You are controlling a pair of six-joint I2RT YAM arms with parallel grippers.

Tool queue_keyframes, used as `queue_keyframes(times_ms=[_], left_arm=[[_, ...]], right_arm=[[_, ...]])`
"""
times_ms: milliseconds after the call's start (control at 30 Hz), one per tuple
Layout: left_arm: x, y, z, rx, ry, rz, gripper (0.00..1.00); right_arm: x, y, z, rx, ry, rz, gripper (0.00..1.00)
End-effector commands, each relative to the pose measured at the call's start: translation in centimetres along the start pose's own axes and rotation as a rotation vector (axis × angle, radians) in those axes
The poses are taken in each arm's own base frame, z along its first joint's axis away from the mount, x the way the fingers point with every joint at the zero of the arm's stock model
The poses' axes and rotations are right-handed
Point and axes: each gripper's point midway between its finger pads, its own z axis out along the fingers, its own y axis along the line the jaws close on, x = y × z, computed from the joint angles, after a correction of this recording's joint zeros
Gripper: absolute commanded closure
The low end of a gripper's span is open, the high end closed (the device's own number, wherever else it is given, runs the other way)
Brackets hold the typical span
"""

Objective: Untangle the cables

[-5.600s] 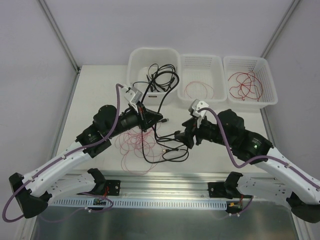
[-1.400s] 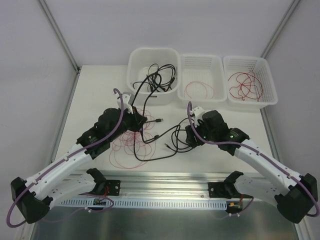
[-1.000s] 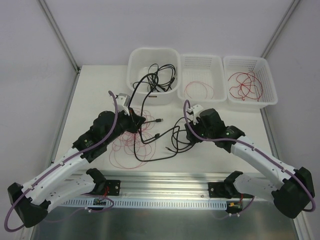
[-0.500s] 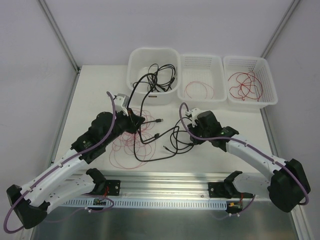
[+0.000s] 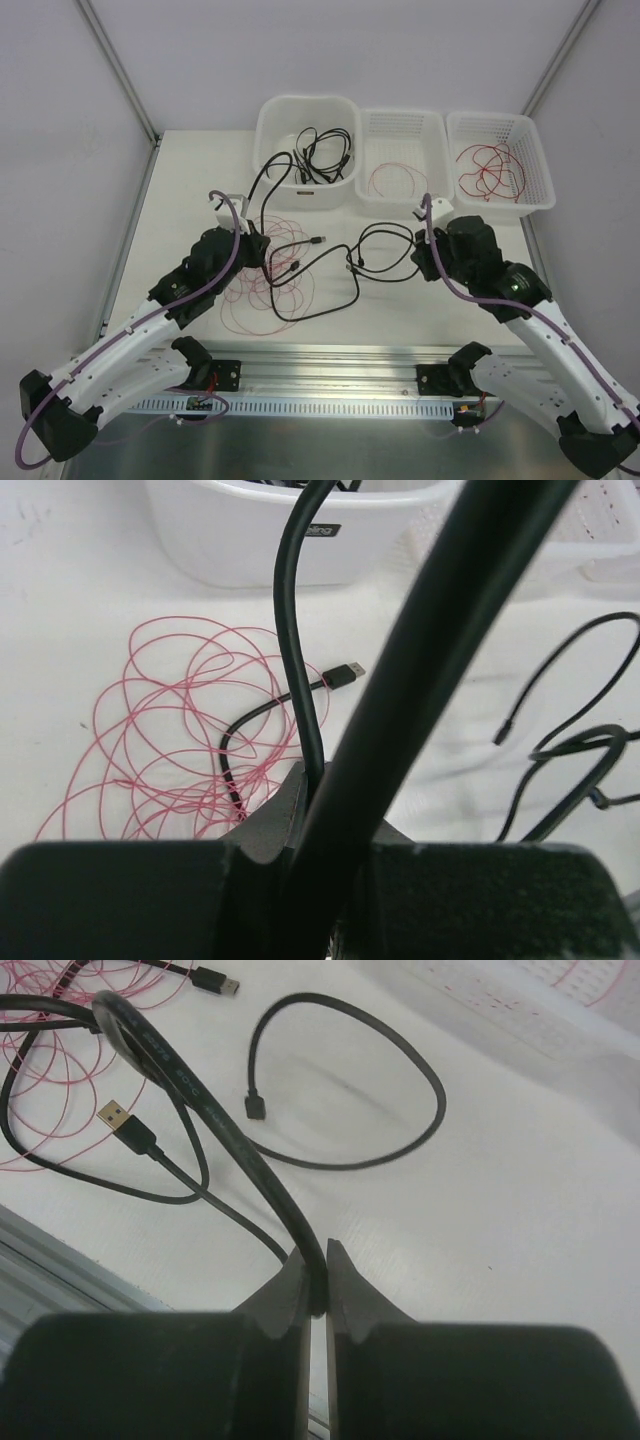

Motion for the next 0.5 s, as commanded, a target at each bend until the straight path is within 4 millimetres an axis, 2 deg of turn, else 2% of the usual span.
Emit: queue_keyframes(times_ms=[0, 67, 167, 267, 367, 467], left_arm=[[-1.1, 1.5, -0.2, -0.07, -0.046, -0.026, 1.0], [-1.3, 1.5, -0.2, -0.07, -0.046, -0.022, 1.0], [-1.7, 1.0, -0.5, -0.046, -0.05, -0.034, 1.0], [-2.6, -0.2, -0.9, 0.008, -0.059, -0.048, 1.0], [-3.9, -1.3, -1.7, 0.064, -0.075, -0.057, 1.0], [-5.4, -3.1, -2.9, 0.154, -0.09, -0.076, 1.0]], right_arm=[[1.6, -1.9, -2.7, 0.083, 0.049, 0.009, 0.99], [1.9, -2.3, -3.2, 0.101, 0.027, 0.012, 0.99], [2.9, -3.2, -2.7, 0.157, 0.036, 0.011, 0.99], [4.2, -3.9, -1.5, 0.199, 0.067, 0.019, 0.99], [5.3, -5.3, -1.2, 0.293, 0.112, 0.034, 0.99], [5.0, -5.5, -0.9, 0.311, 0.105, 0.054, 0.99]])
